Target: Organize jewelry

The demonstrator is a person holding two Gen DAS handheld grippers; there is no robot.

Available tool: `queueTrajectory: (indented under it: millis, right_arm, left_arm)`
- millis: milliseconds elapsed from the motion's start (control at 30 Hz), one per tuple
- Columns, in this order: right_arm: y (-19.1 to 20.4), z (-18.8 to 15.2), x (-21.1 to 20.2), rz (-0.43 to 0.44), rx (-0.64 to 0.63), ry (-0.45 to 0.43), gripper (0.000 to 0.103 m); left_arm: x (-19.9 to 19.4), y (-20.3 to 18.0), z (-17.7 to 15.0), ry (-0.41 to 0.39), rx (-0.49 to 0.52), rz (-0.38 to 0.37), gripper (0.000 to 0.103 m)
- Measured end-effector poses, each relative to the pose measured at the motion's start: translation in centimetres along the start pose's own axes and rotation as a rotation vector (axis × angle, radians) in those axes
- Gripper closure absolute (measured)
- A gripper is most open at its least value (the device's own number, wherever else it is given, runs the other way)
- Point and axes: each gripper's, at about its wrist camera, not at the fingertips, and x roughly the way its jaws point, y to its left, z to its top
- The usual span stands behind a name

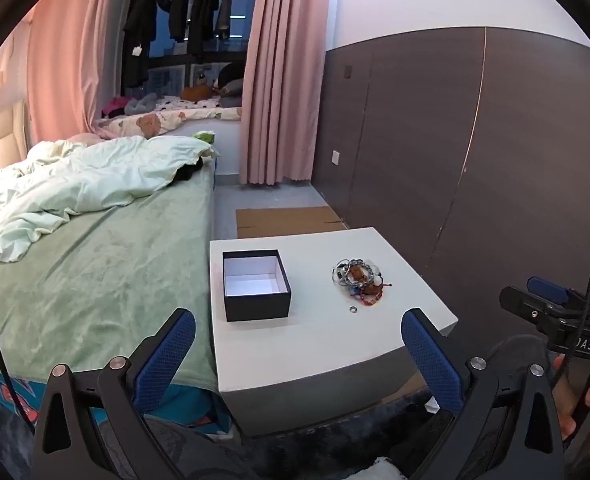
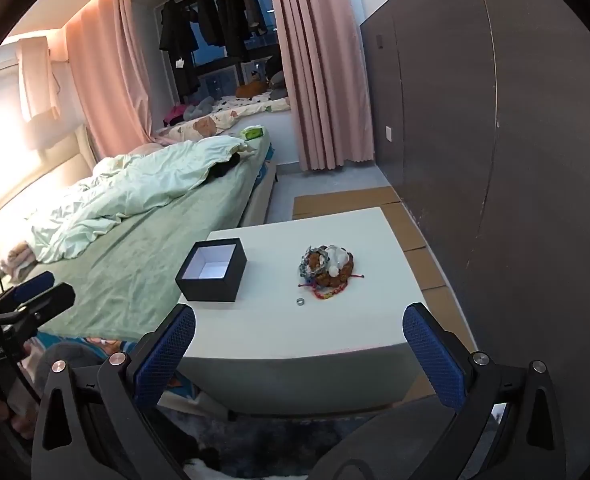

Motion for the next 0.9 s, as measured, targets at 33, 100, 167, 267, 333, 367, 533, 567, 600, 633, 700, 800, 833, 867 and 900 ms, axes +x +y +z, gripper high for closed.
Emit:
queueTrajectory:
  millis: [33,100,167,267,333,367,533,567,600,633,700,800,833,867,900]
  right_arm:
    - [0.0,0.0,0.0,-0.002,0.0,-0.002,0.0]
    - [0.0,-0.1,-0.1,-0.012,0.001,-0.007,0.0]
    - [0.0,-0.3,0.0,-0.021,0.0,-0.005,0.0]
    - [0.1,-0.4,0.0,-0.028,-0.004,-0.004,0.0]
    - [0.1,-0.5,0.0,-0.028,-0.002,-0.008,0.0]
    - [0.2,-0.5,0.0,-0.029,-0.002,-0.01,0.0]
    - [0.1,-0.6,0.0,-0.035,-0.006,-0.014,0.0]
    - [0.0,-0.7,-0.1,-0.036,-0.006,-0.015,0.0]
    - [-0.1,-0.7,-0.1,-0.037,-0.006,-0.016,0.0]
    - [0.0,-0.6,-0.1,-0.036,-0.007,-0.015,0.0]
    - [0.0,-0.6,-0.1,-0.037,-0.004,-0.016,0.0]
    - [0.1,-0.8,-0.2,-0.038,0.003,-0.019,0.0]
    - [0.1,-1.0,-0.2,-0.038,0.006,-0.022,0.0]
    - [0.1,-1.1,-0.2,-0.04,0.006,-0.026,0.0]
    - [0.0,-1.2,-0.1,-0.042,0.007,-0.025,0.0]
  left_arm:
    - [-0.1,-0.1,0.0,-0.001,-0.003,-0.004,0.0]
    - [-0.2,-0.2,0.0,-0.005,-0.003,-0.006,0.0]
    - [-0.6,-0.4,0.0,-0.014,0.002,-0.005,0.0]
    - [-0.7,-0.5,-0.2,-0.016,-0.001,-0.009,0.0]
    - [-0.8,-0.6,-0.2,-0.02,-0.008,-0.015,0.0]
    - [-0.6,-0.4,-0.2,-0.018,-0.007,-0.013,0.0]
    - [-0.9,0.0,-0.2,-0.031,-0.013,-0.018,0.0]
    - [-0.8,-0.2,-0.2,-0.031,-0.01,-0.021,0.0]
    - [-0.8,-0.2,-0.2,-0.031,-0.005,-0.019,0.0]
    - [-0.8,-0.1,-0.2,-0.032,-0.006,-0.018,0.0]
    - [-1.0,0.0,-0.1,-0.033,-0.006,-0.021,0.0]
    - [-1.1,-0.1,-0.2,-0.04,-0.011,-0.028,0.0]
    - [-1.1,-0.2,-0.2,-0.044,-0.008,-0.029,0.0]
    - [-1.2,-0.2,-0.2,-0.047,-0.004,-0.029,0.0]
    - [-1.4,-0.3,-0.2,-0.049,-0.002,-0.027,0.0]
